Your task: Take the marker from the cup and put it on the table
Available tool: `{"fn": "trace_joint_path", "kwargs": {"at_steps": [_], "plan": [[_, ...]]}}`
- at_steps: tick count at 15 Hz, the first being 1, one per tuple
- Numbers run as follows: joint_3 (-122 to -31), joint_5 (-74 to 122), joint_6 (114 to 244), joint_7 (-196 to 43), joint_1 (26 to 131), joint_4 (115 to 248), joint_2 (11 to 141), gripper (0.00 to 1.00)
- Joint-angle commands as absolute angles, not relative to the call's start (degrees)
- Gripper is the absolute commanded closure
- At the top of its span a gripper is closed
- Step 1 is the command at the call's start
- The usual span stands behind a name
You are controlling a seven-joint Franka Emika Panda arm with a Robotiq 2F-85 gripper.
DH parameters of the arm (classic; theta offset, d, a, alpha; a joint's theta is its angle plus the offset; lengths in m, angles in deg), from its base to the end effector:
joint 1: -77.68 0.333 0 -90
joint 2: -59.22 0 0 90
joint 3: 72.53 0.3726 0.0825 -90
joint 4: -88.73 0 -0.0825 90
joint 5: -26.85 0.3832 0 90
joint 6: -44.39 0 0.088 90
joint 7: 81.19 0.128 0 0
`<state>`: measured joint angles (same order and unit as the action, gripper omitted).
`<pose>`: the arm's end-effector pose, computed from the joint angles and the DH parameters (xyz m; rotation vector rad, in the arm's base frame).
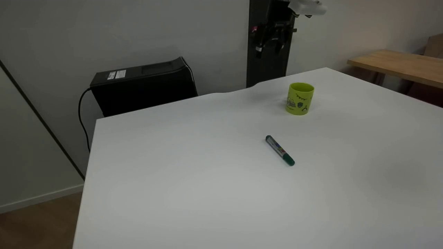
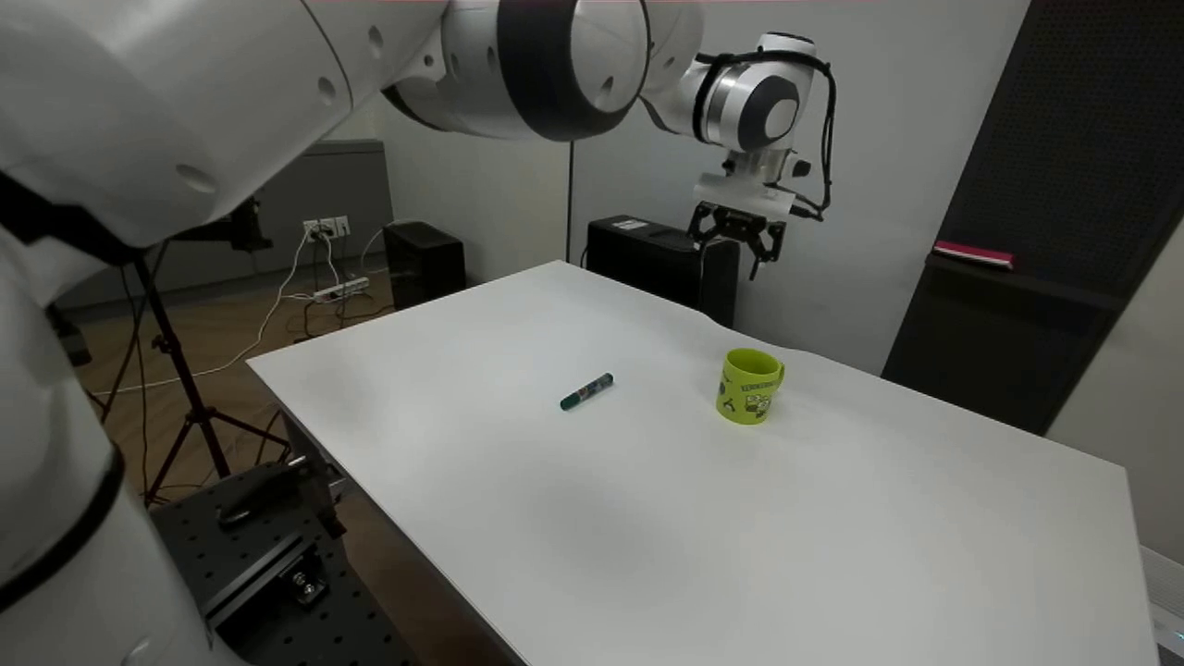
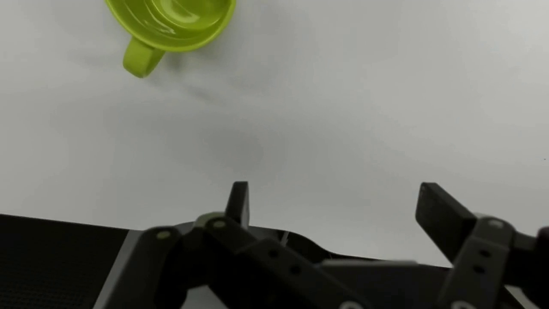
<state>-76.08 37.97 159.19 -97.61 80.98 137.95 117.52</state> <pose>0.8540 0.0353 0.3075 -3.0005 -0.3691 -0.2196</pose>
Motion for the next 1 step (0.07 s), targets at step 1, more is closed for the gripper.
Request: {"fn": "trace_joint_path", "kwargs": {"at_steps": [1], "plan": [[-76.1,38.0,159.2,-97.5,81.0,138.1,117.4,0.0]]}}
